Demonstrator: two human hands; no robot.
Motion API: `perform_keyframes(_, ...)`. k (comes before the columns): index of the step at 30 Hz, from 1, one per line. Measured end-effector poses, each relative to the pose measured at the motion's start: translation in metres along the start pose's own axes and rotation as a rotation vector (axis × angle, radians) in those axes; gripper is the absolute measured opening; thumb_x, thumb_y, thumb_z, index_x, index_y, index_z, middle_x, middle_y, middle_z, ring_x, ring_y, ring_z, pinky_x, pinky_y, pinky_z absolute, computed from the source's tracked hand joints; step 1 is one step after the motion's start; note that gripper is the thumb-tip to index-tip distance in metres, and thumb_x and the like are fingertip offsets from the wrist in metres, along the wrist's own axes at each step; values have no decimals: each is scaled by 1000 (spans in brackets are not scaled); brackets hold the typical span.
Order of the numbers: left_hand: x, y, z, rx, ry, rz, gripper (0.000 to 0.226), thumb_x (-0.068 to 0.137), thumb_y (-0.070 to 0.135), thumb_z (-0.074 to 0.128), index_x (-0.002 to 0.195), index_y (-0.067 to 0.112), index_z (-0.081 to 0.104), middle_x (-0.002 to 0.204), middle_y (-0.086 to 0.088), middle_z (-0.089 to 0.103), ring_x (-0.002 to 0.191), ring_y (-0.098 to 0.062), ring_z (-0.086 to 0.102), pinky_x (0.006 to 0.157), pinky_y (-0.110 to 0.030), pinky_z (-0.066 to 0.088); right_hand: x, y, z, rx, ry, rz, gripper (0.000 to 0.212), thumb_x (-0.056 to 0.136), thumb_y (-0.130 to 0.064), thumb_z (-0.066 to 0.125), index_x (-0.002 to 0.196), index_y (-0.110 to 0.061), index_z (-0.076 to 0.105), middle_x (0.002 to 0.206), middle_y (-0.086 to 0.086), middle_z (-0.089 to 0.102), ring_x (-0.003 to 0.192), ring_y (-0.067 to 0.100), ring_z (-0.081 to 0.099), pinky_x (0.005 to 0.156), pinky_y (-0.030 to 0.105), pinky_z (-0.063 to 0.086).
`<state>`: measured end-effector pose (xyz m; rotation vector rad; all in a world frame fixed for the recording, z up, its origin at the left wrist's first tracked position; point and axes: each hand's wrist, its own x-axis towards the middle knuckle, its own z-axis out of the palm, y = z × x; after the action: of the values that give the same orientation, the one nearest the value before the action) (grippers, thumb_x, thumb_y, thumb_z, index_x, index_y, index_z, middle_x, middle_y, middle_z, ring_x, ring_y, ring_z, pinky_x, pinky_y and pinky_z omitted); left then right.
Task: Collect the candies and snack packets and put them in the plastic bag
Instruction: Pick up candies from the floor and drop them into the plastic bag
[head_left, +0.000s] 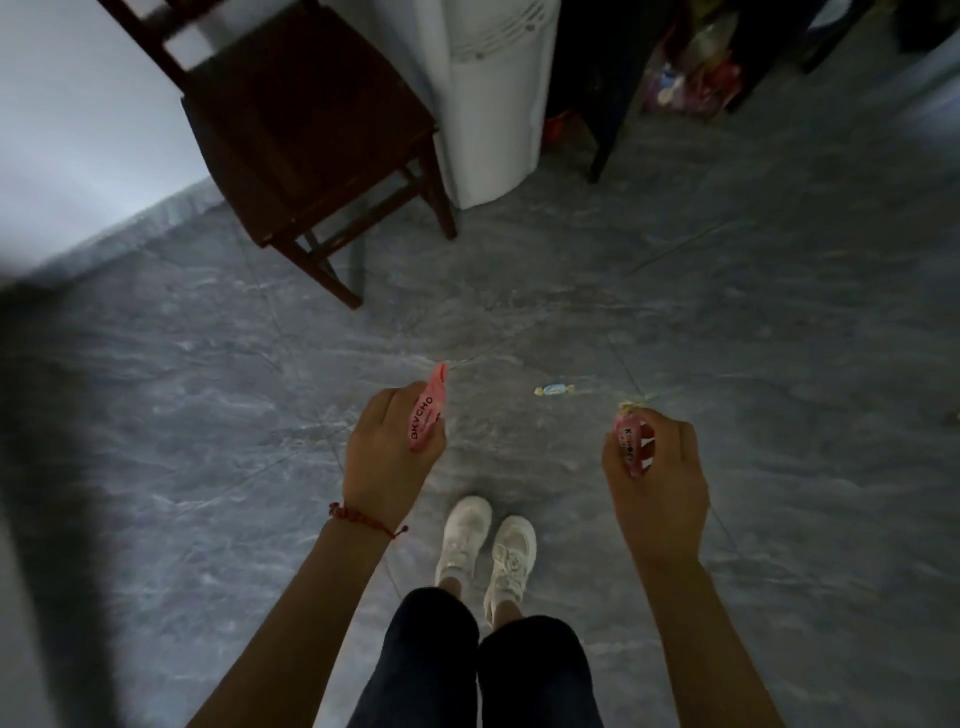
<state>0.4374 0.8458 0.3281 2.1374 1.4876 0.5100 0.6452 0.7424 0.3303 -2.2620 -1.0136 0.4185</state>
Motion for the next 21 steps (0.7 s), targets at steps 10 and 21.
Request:
perform_keyframes(10,6,74,-2,13,-148,243,34,78,25,51,97,1,64,81,-11,61,72,-20,54,68,-16,39,-45,16,-91,19,184,258,27,81,-14,66,107,-15,59,97,3,54,71,22,58,61,33,46)
perform_keyframes(21,-2,208,60,-32,-357,560,25,78,23,55,90,2,64,72,-9,58,63,-18,50,59,-24,42,-104,116,-195,50,537,629,31,81,-17,66,111,-13,58,104,9,56,79,26,59,67,40,49)
